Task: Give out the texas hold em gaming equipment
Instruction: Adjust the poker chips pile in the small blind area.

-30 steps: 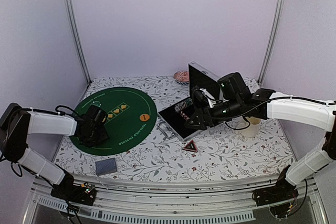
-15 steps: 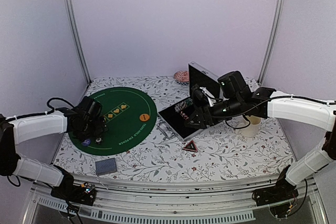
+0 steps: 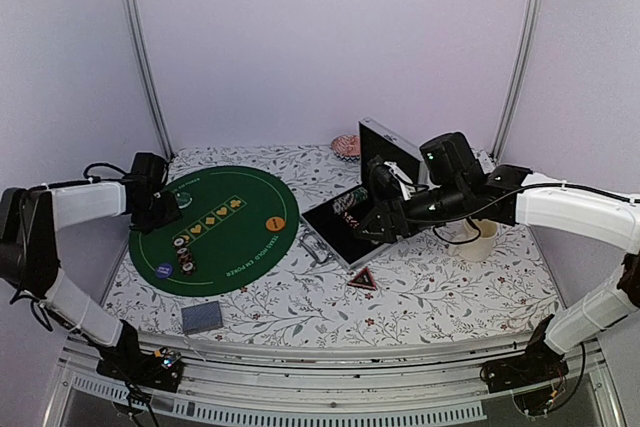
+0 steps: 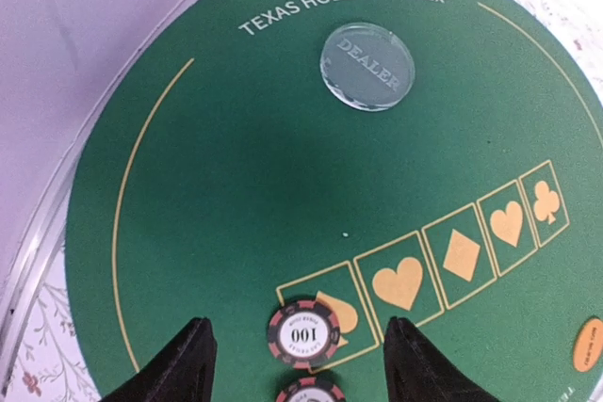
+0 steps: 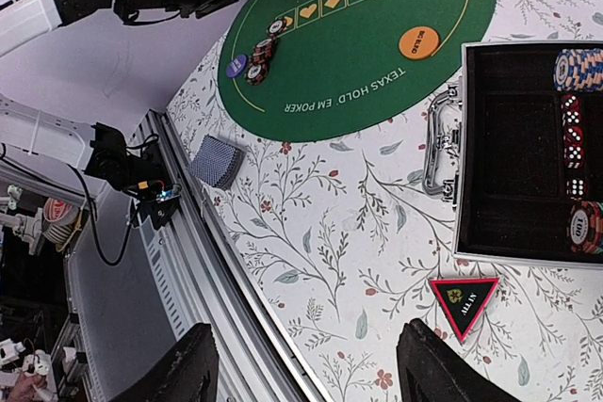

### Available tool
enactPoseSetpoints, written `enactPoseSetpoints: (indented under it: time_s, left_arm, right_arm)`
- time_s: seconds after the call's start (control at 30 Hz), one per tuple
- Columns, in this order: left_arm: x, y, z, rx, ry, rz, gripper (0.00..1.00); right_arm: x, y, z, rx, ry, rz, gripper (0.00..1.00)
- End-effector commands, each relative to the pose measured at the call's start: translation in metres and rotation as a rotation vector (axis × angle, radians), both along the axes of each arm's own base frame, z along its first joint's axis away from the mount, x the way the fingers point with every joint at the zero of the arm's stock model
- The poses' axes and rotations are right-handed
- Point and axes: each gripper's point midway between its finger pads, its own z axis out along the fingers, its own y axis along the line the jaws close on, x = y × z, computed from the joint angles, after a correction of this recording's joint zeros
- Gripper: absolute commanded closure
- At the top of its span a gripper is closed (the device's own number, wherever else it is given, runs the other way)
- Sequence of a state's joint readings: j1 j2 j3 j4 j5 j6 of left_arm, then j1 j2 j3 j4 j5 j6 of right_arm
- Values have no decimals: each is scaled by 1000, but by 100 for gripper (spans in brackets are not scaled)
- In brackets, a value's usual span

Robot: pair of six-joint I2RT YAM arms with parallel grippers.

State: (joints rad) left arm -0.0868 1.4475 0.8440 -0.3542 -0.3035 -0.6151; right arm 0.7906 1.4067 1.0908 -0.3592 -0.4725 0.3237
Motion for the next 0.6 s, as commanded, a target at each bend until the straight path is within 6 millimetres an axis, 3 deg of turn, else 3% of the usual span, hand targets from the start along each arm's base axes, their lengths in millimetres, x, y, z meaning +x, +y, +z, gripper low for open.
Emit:
enactPoseSetpoints:
  time_s: [0.0, 0.3, 0.47, 0.57]
  left_arm:
    - [25, -4, -16, -25, 29, -74, 37]
    - [26, -7, -77, -54, 162, -84, 45]
    - [16, -14, -91, -90, 201, -101, 59]
    - [4, -17, -94, -102, 213, -105, 60]
  right_arm:
    - [0, -7, 3, -2, -18, -13, 33]
    - [-3, -11, 4, -4, -16, -23, 33]
    - [-3, -12, 3, -6, -14, -24, 33]
    - [-3, -12, 3, -9, -13, -24, 33]
